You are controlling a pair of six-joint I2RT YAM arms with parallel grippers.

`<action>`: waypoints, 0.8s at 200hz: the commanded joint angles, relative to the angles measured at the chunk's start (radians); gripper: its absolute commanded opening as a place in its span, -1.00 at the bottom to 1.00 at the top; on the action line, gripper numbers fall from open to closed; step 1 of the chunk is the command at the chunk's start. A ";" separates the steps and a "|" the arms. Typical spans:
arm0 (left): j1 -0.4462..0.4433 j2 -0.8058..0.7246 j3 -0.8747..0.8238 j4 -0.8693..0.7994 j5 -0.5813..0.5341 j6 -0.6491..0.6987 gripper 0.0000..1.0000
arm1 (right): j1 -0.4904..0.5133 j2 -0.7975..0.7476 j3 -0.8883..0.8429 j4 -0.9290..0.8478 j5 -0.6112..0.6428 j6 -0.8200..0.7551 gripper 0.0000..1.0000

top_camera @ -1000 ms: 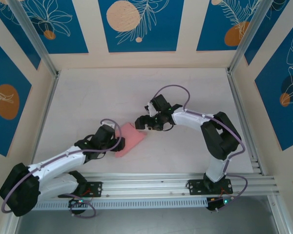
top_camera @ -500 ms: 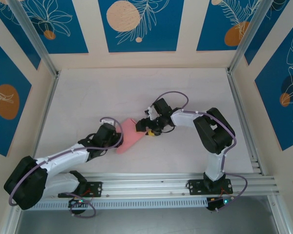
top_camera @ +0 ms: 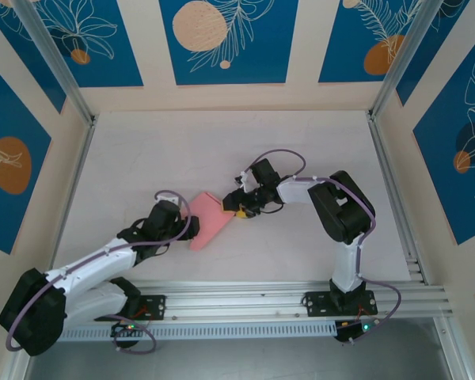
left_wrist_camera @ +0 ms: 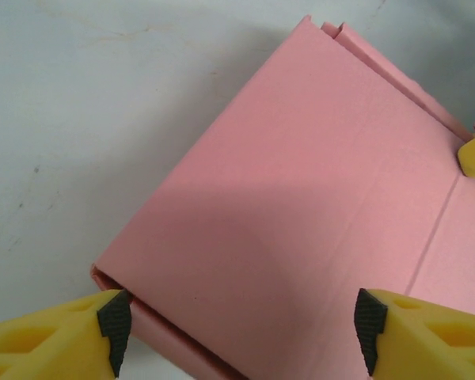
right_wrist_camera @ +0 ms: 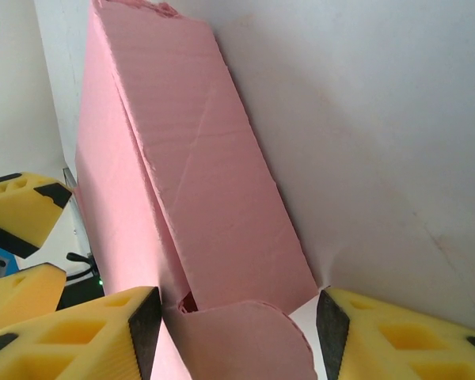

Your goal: Fold the paper box

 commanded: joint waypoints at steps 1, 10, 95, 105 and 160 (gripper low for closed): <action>0.013 -0.061 0.048 -0.157 -0.069 0.019 0.54 | 0.005 0.050 -0.034 -0.016 0.039 0.001 0.13; 0.013 -0.091 0.049 -0.199 -0.129 0.012 0.55 | 0.006 0.050 -0.034 -0.013 0.039 0.005 0.13; 0.084 0.064 -0.040 0.025 0.017 -0.064 0.64 | 0.030 0.075 0.006 -0.025 0.036 0.000 0.13; 0.114 0.087 -0.048 0.045 0.045 -0.061 0.51 | 0.029 0.074 0.005 -0.020 0.033 0.003 0.13; 0.275 0.108 -0.126 0.118 0.195 -0.090 0.10 | 0.030 0.093 -0.008 0.093 -0.053 0.044 0.19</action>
